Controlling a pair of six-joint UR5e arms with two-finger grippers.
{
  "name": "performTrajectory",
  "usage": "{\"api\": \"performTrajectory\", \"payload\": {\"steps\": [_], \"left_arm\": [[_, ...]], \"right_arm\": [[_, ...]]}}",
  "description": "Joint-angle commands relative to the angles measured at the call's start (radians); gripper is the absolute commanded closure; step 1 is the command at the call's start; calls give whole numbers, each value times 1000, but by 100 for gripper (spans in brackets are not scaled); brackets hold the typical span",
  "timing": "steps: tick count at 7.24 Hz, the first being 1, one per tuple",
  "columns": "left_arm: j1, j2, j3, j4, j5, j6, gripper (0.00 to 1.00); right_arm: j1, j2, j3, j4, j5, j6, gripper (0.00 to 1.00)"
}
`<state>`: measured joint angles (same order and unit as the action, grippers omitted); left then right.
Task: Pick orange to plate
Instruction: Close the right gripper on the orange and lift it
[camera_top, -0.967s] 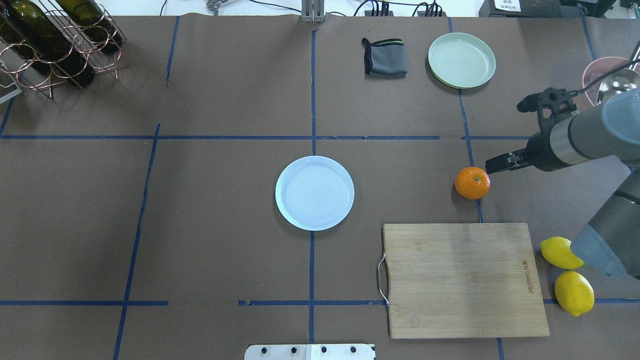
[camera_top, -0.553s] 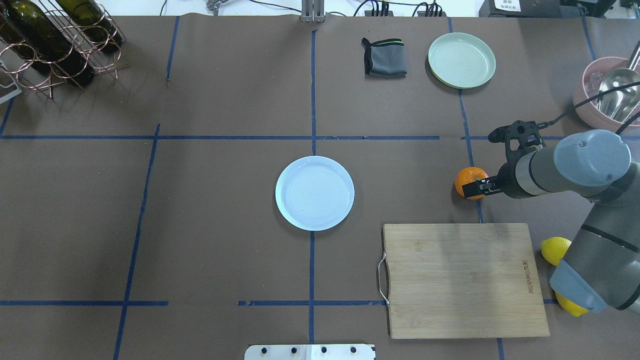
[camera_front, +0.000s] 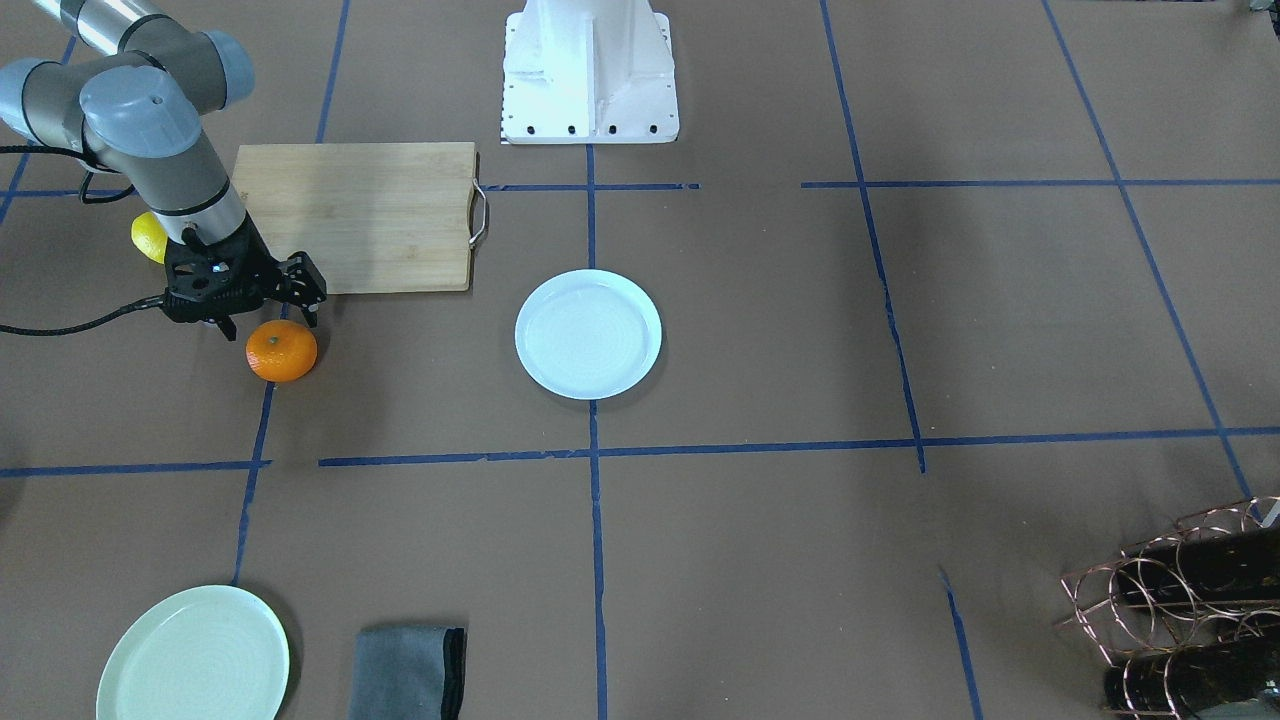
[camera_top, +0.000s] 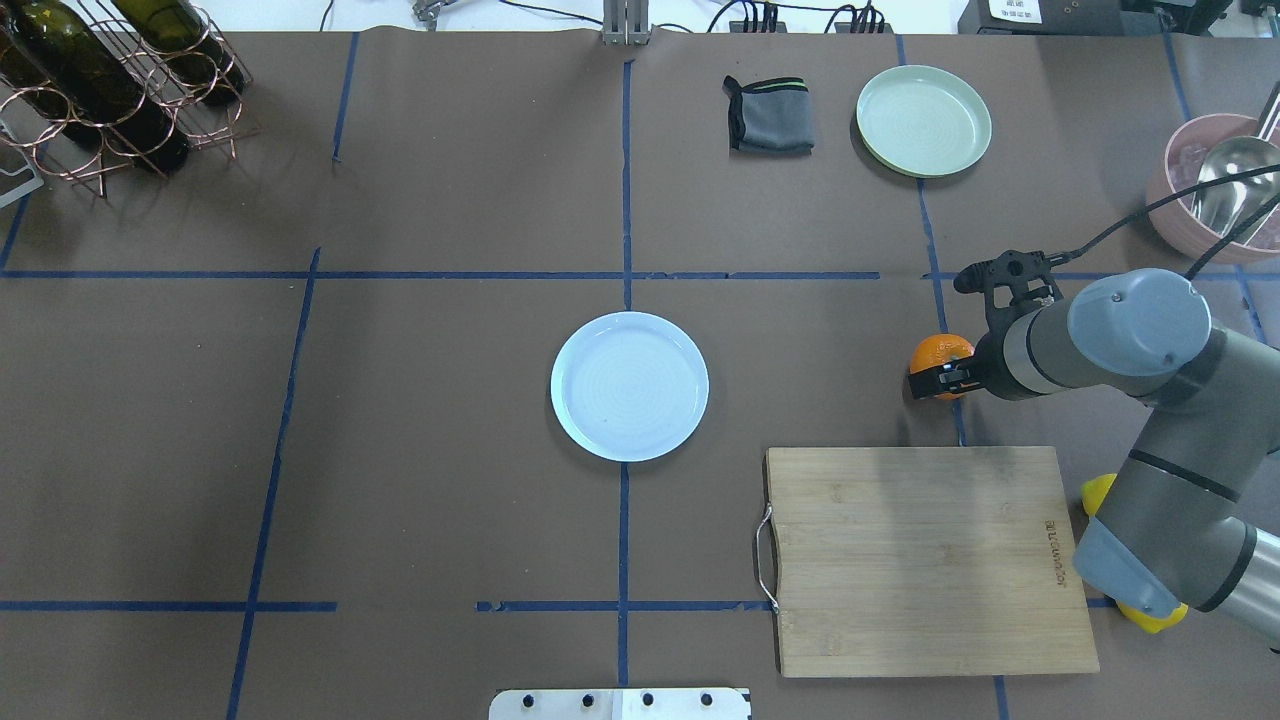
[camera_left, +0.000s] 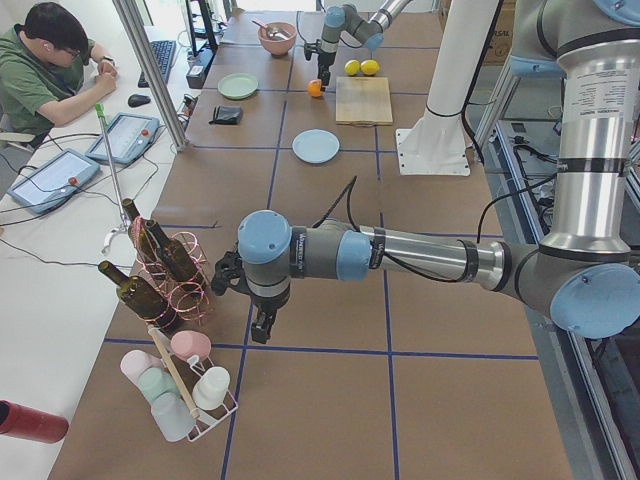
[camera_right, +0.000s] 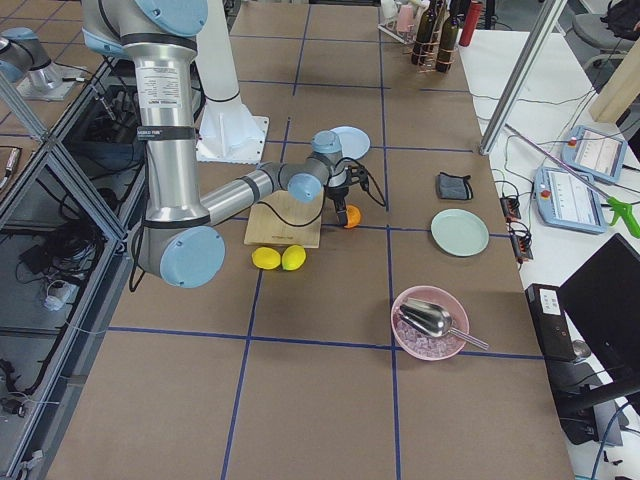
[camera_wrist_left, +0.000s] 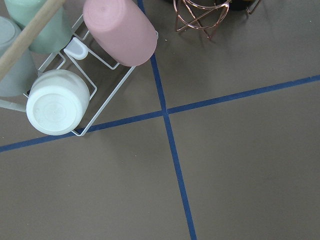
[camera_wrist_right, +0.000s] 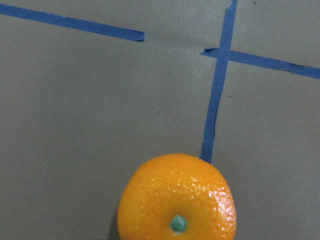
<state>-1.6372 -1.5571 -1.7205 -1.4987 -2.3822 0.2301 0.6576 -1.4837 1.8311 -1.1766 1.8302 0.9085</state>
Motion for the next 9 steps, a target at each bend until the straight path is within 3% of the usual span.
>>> {"api": "performTrajectory", "payload": {"steps": [1, 5, 6, 7, 8, 9], "left_arm": [[0, 0, -1, 0, 1, 0, 0], [0, 0, -2, -2, 0, 0, 0], [0, 0, -2, -2, 0, 0, 0], [0, 0, -2, -2, 1, 0, 0], [0, 0, -2, 0, 0, 0, 0], [-1, 0, -2, -2, 1, 0, 0]], "right_arm": [[-1, 22, -15, 0, -2, 0, 1], [-1, 28, -36, 0, -35, -2, 4], [-1, 29, -36, 0, -42, 0, 10], [-1, 29, -36, 0, -42, 3, 48], [2, 54, -36, -6, -42, 7, 94], [5, 78, -27, -9, -40, 10, 100]]}}
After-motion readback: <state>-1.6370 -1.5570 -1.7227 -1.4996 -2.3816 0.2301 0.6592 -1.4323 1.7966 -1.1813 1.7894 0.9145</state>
